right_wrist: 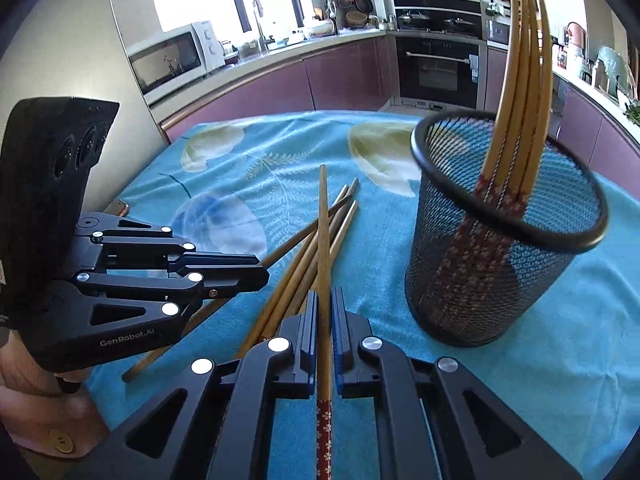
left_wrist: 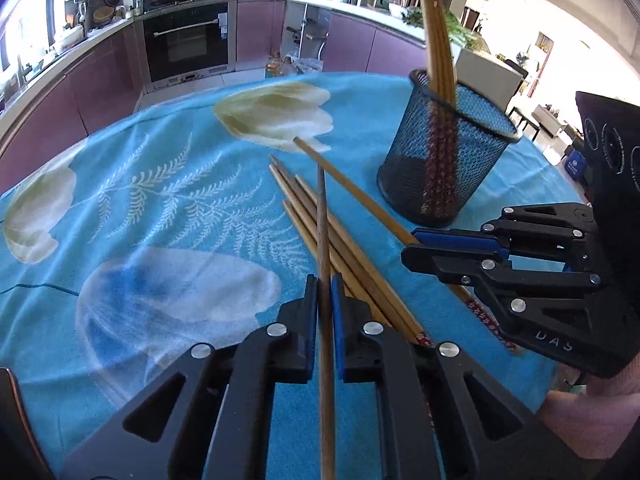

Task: Organize utensils
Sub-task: 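Close the right tool on a chopstick while the left tool grasps another chopstick, then lift both chopsticks upright and carry them over the mesh holder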

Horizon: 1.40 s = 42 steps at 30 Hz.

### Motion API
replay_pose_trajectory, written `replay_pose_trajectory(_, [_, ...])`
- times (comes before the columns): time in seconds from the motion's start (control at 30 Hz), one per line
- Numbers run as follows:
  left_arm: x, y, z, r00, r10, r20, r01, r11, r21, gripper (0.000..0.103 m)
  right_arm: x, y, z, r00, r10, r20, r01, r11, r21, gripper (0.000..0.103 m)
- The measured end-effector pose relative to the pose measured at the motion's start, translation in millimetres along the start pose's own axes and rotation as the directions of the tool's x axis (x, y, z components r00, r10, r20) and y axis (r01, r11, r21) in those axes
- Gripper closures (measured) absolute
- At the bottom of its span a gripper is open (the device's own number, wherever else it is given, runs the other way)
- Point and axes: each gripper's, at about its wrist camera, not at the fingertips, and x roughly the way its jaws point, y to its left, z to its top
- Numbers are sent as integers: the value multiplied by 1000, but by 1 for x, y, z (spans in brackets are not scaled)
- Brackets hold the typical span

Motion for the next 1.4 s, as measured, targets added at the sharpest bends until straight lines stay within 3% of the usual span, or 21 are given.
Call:
replay_pose_trajectory(0.23, [-43, -4, 10, 994, -47, 101, 45, 999, 15, 96, -34, -3, 6, 997, 14, 79, -14, 1000, -8, 97])
replay_pose_trajectory(0.57, [-99, -9, 18, 968, -112, 224, 104, 993, 46, 96, -75, -13, 13, 982, 15, 189, -19, 1000, 20, 97])
replay_pose_trajectory(0.87, [-132, -11, 32, 932, -163, 323, 155, 987, 51, 96, -108, -23, 29, 957, 4, 289, -11, 1000, 23, 97])
replay_pose_trajectory(1.23, [-145, -23, 76, 883, -227, 411, 215, 974, 75, 96, -133, -34, 52, 932, -16, 362, 16, 1000, 4, 97])
replay_pose_trajectory(1.4, [-148, -35, 99, 869, -239, 434, 220, 971, 95, 96, -140, -34, 60, 921, -26, 389, 27, 1000, 1, 97])
